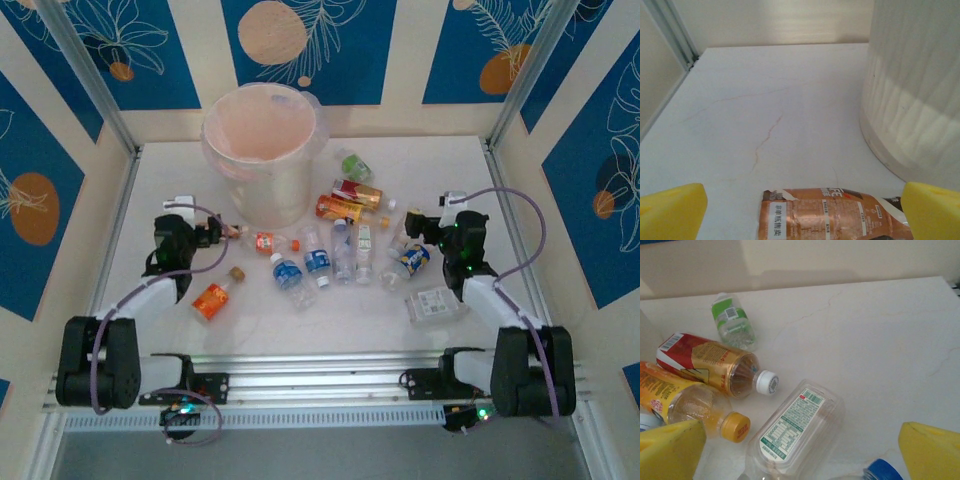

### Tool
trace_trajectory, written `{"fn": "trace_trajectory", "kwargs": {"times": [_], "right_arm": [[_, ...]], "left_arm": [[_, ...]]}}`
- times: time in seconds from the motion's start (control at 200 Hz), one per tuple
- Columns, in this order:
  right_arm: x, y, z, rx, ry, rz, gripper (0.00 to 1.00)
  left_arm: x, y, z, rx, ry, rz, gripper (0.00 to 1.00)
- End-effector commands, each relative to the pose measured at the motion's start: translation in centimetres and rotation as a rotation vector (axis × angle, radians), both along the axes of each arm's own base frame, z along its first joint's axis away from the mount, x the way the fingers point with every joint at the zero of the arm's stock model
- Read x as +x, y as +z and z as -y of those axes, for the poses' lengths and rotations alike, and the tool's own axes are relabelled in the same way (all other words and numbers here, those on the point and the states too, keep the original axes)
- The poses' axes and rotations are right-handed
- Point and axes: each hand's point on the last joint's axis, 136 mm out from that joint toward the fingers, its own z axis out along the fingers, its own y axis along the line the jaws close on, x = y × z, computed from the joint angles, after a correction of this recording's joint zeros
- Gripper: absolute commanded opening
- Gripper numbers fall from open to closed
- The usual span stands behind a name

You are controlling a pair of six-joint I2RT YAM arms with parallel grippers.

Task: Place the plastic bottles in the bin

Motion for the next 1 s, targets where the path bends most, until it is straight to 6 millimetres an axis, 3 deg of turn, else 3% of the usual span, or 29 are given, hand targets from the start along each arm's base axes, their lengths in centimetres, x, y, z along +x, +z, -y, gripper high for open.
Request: {"fn": "trace_trajectory", "kwargs": {"times": [0.0,0.15,0.305,0.465,0.615,0.7,0.845,0.995], "right_arm": [[-1.1,1.7,1.1,0.035,-0.079,-0.024,0.99],[-3.0,3.2,2.1,0.104,-0.179,-0.085,0.99],[-4.6,3.2,2.2,0.18,-0.241,-0.225,0.99],[-6.0,2.7,2.0,0.226,-0.281,-0.329,0.99],[-6.8,2.4,1.3,0.238,-0.274,-0.376,0.99],[-7.0,2.3,1.2,0.228,-0.274,-0.388,0.99],[-7.1,2.5,1.4,0.209,-0.291,-0.385,0.99],[-7.0,3.2,1.5,0.201,-0.301,-0.369,0.99]], "left_arm": [[-0.8,2.1,-1.0,-0.05,0.075,0.002,0.99],[-2.6,4.7,-2.0,-0.133,0.17,-0.01,1.0],[-4.9,6.1,-1.9,-0.252,0.216,-0.056,0.99],[-8.0,5.0,-0.8,-0.363,0.229,-0.209,1.0],[-10.8,3.4,2.4,-0.405,0.088,-0.428,0.99],[-12.6,2.9,3.8,-0.352,0.017,-0.551,1.0],[-15.0,2.3,4.2,-0.177,0.015,-0.703,1.0],[-16.1,-0.3,5.2,-0.065,0.033,-0.826,0.99]]}}
